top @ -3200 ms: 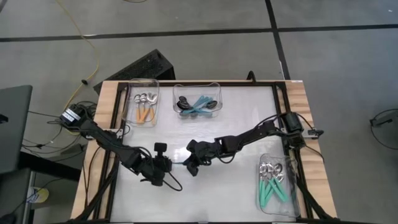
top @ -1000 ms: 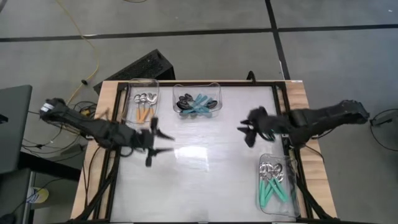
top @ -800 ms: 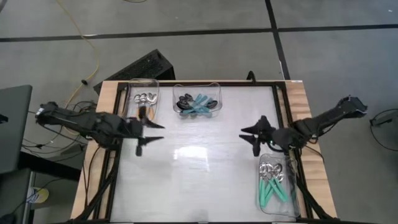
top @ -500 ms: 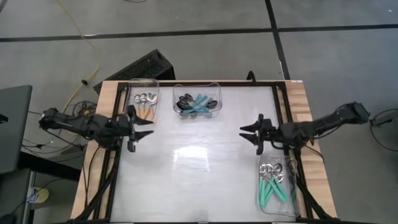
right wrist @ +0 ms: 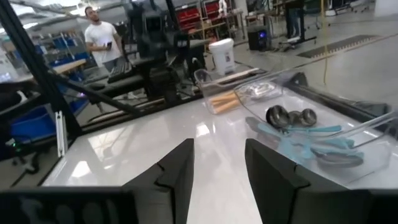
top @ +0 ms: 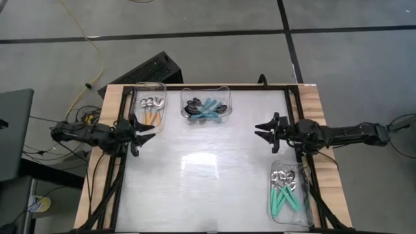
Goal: Sort silverware by color (type)
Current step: Return to Home Position
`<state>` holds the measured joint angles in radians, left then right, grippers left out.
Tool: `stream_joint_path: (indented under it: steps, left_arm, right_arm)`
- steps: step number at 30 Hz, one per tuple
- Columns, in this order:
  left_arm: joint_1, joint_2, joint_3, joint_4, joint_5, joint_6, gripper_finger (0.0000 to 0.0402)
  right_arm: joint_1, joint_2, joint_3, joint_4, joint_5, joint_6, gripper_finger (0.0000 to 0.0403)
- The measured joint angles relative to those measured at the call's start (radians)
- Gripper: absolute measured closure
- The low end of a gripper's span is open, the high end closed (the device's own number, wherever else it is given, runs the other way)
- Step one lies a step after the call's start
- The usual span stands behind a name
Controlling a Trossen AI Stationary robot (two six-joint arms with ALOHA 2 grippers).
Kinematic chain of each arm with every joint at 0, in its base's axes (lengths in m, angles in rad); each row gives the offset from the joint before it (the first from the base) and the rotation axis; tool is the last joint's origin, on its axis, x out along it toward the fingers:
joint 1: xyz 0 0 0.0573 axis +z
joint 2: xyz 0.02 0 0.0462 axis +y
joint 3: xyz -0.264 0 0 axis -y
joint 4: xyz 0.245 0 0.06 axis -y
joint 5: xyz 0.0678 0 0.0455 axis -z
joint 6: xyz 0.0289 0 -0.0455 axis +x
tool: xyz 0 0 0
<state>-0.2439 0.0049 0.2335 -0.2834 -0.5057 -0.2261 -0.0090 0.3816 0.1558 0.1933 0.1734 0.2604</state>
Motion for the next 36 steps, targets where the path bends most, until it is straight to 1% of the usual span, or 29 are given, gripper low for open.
stream_joint_path:
  steps: [3, 8, 10, 13, 18, 21, 27, 30, 33, 36]
  left_arm:
    - [0.000, 0.020, -0.076, 0.118, -0.001, 0.006, 0.0239]
    - [0.000, 0.018, -0.186, 0.255, 0.013, 0.028, 0.0239]
    - [0.000, 0.023, -0.200, 0.291, 0.052, 0.034, 0.0239]
    - [0.000, 0.027, -0.217, 0.356, 0.149, 0.054, 0.0239]
    - [0.000, 0.027, -0.223, 0.355, 0.235, 0.049, 0.0239]
    - [0.000, 0.028, -0.223, 0.350, 0.295, 0.059, 0.0239]
    - [0.000, 0.027, -0.224, 0.342, 0.312, 0.094, 0.0239]
    - [0.000, 0.028, -0.224, 0.342, 0.313, 0.114, 0.0239]
    - [0.000, 0.028, -0.224, 0.342, 0.327, 0.116, 0.0239]
    - [0.000, 0.028, -0.223, 0.325, 0.362, 0.116, 0.0239]
  right_arm:
    - [0.002, 0.001, -0.012, 0.029, 0.008, -0.004, 0.0237]
    - [0.002, 0.002, -0.115, 0.170, 0.007, 0.004, 0.0237]
    - [0.002, 0.002, -0.145, 0.202, 0.006, 0.027, 0.0237]
    - [0.002, 0.002, -0.147, 0.178, 0.006, 0.037, 0.0237]
    - [0.002, 0.002, -0.148, 0.182, 0.000, 0.020, 0.0237]
    - [0.002, 0.002, -0.148, 0.183, -0.036, -0.003, 0.0237]
    - [0.002, 0.002, -0.148, 0.176, -0.080, -0.066, 0.0237]
    - [0.002, -0.011, -0.148, 0.139, -0.078, -0.093, 0.0240]
    - [0.002, -0.039, -0.149, 0.081, -0.077, -0.079, 0.0253]
    - [0.010, -0.087, -0.149, 0.013, -0.074, -0.078, 0.0271]
